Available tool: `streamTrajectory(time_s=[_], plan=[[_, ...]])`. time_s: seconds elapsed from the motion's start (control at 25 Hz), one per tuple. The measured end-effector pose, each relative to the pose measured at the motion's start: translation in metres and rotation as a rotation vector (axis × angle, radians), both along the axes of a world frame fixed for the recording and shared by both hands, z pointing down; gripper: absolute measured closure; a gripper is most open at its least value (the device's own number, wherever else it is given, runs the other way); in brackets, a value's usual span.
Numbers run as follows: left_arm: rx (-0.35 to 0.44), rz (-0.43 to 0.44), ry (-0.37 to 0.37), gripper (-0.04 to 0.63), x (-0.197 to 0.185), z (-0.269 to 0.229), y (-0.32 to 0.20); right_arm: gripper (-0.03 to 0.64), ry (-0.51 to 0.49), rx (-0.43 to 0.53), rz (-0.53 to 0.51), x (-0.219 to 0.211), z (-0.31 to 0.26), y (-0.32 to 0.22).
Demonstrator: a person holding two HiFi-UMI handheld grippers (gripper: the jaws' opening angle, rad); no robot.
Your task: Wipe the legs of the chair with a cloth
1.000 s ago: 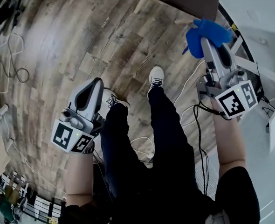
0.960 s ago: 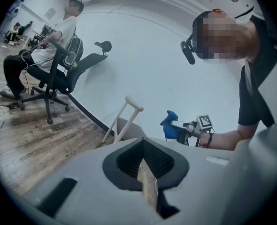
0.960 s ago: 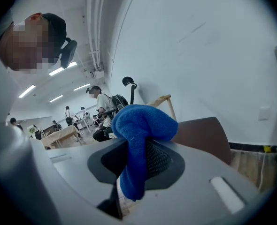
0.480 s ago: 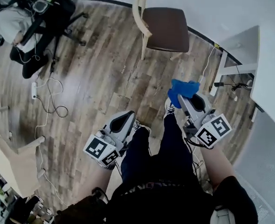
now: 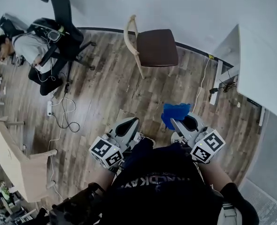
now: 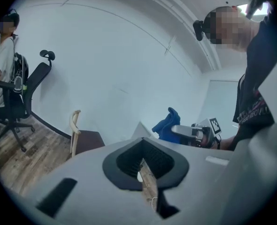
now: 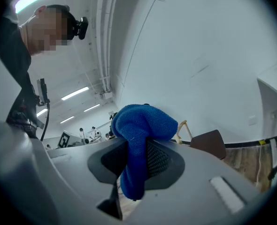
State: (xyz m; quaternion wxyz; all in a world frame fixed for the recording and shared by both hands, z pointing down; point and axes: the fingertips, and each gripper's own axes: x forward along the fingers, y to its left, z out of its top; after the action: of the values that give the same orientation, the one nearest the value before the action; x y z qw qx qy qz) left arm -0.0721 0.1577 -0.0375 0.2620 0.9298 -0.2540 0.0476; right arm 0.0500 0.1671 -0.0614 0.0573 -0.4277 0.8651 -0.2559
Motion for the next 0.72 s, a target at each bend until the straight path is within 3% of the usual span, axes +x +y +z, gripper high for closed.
streamTrajectory(time_s=[0.32, 0.56, 0.72], plan=[[-0.04, -0.131, 0.08, 0.591, 0.093, -0.027, 0.069, 0.527, -0.002, 0.029, -0.167, 0.075, -0.014, 0.083], [-0.006, -0.16, 0.013, 0.591, 0.123, -0.032, 0.111, 0.528, -0.022, -0.018, -0.191, 0.118, -0.002, 0.121], [-0.027, -0.148, 0.006, 0.591, 0.142, -0.024, 0.123, 0.528, -0.018, -0.024, -0.208, 0.131, -0.001, 0.125]])
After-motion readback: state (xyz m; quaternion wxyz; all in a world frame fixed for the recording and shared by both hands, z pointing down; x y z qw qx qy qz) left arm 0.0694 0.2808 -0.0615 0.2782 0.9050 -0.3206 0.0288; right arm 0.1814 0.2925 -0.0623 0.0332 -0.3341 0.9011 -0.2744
